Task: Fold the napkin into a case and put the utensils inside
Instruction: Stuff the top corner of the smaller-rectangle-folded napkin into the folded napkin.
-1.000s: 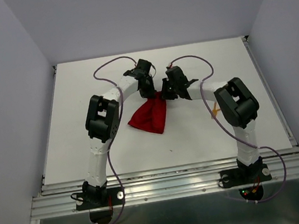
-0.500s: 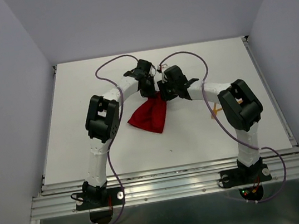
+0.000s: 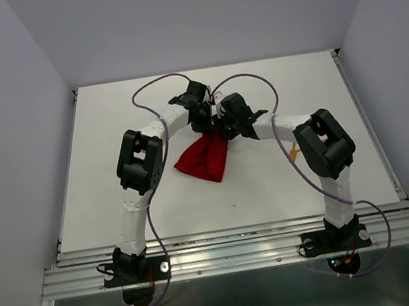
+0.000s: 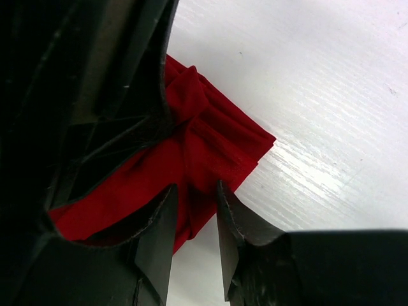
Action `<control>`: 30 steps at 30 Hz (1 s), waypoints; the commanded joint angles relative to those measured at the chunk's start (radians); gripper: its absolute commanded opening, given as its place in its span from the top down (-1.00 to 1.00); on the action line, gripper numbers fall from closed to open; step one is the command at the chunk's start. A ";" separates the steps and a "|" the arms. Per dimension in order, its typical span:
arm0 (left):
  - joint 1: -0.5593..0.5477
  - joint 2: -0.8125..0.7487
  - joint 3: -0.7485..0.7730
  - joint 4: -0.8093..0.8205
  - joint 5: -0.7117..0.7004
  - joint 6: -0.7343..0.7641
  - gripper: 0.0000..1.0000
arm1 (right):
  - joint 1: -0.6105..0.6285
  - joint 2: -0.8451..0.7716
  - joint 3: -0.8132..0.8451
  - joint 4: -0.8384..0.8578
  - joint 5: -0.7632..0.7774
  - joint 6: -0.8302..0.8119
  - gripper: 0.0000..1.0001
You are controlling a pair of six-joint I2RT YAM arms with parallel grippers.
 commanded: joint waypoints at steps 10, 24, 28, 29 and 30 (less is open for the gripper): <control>-0.002 0.040 -0.007 -0.065 0.017 0.049 1.00 | -0.032 -0.091 -0.107 0.268 -0.139 0.219 0.33; 0.006 0.020 -0.001 -0.068 0.026 0.078 1.00 | -0.101 0.000 -0.030 0.248 -0.141 0.381 0.80; 0.006 0.021 0.010 -0.071 0.029 0.079 1.00 | -0.101 0.071 0.029 0.199 -0.158 0.371 0.85; 0.006 0.021 0.014 -0.074 0.031 0.079 1.00 | -0.101 0.085 0.040 0.173 -0.158 0.371 0.86; 0.006 0.021 0.017 -0.076 0.031 0.078 1.00 | -0.101 0.095 0.048 0.164 -0.156 0.374 0.88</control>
